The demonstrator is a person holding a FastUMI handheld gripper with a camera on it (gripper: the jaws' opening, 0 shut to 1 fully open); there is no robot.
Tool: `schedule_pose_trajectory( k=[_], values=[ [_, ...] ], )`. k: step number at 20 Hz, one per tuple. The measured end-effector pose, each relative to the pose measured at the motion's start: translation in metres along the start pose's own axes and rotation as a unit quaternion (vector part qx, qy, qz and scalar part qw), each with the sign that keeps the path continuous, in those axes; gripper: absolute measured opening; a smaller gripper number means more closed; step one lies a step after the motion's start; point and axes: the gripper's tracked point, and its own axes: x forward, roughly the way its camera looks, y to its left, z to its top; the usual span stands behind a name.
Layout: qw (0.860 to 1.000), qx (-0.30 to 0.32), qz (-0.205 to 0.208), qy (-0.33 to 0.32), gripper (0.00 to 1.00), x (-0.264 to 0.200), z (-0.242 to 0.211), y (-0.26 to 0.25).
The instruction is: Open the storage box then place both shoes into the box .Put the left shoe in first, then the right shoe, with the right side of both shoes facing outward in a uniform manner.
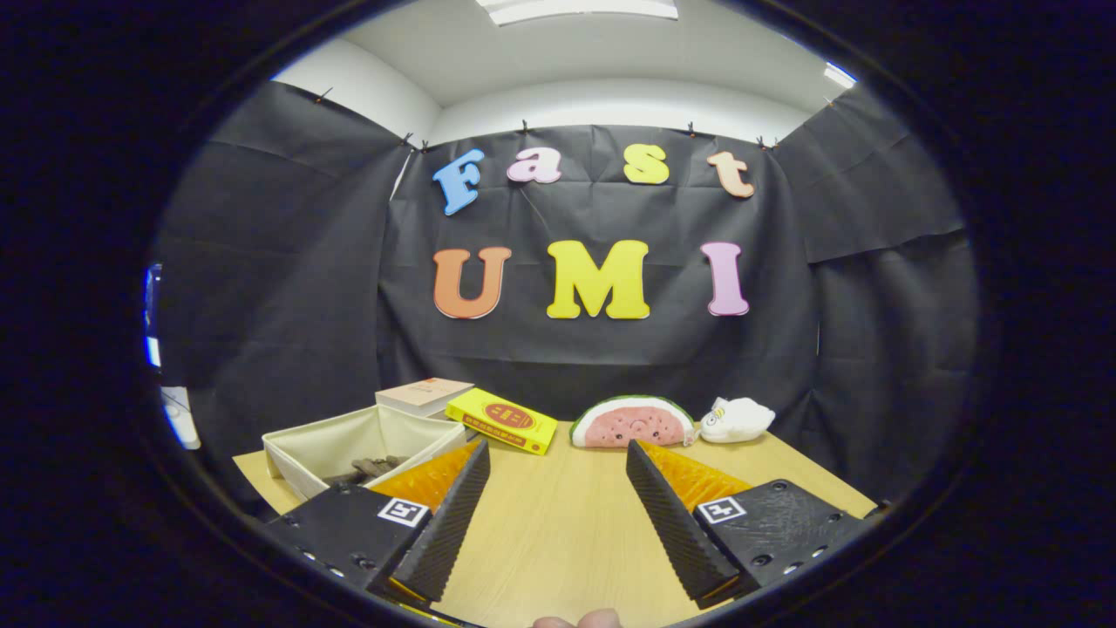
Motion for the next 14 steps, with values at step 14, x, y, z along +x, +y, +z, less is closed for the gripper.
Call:
schedule_pose_trajectory(
  k=[14],
  values=[
    [1.0,-0.004,-0.01,-0.014,0.97,-0.012,-0.01,0.016]
  ],
)
